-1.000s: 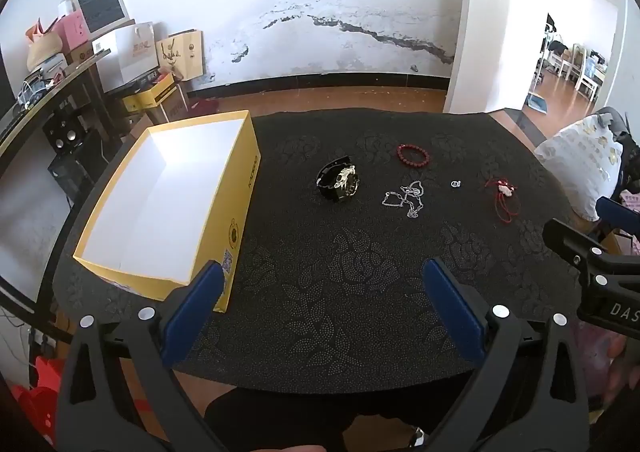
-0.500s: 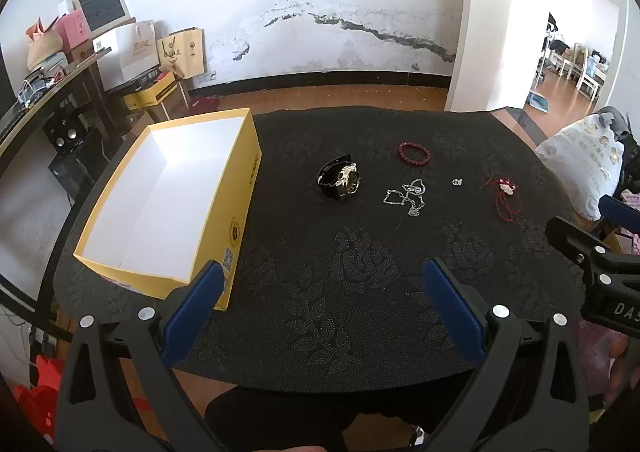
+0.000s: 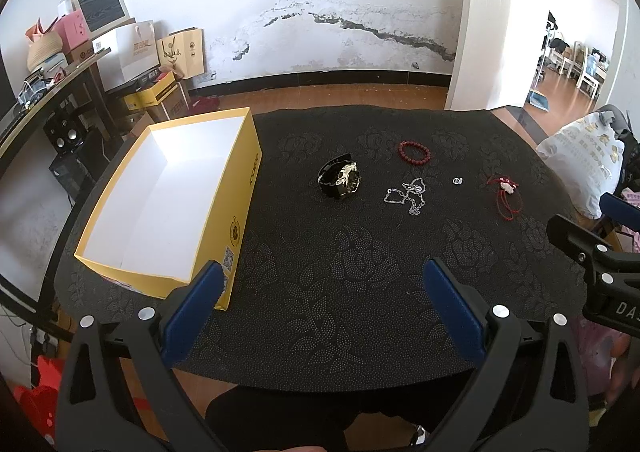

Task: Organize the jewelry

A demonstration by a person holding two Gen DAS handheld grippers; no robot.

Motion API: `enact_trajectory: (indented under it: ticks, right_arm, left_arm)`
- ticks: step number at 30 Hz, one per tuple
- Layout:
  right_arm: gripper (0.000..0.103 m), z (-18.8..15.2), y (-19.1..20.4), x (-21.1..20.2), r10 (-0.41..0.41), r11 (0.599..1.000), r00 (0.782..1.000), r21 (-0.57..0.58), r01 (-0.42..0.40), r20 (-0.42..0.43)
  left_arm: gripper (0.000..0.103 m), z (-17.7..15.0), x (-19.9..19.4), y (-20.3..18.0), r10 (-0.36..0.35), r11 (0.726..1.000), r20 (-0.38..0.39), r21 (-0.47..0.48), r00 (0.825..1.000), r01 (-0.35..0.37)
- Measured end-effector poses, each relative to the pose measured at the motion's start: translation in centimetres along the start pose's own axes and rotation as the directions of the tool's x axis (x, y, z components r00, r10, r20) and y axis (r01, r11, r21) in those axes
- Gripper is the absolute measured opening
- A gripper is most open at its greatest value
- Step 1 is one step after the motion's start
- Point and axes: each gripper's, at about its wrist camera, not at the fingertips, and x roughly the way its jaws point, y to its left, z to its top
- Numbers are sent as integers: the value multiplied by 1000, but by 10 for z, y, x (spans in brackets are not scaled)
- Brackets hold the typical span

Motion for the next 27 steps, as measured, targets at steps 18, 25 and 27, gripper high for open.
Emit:
enact_trajectory:
  ticks: [18, 25, 27]
  right_arm:
    - [97, 1, 2, -1, 3, 1000, 1000, -3, -3, 5]
    - [97, 2, 3, -3, 2, 1000, 1000, -4, -2, 5]
    - [97, 2, 3, -3, 3, 1000, 1000, -4, -3, 6]
  left_arm:
    - [97, -1, 1, -1, 4, 1000, -2, 3, 1000, -4]
    - [97, -2, 1, 0, 2, 1000, -3, 5, 1000, -2]
    - [97, -2, 1, 0, 3, 1000, -3, 4, 1000, -3]
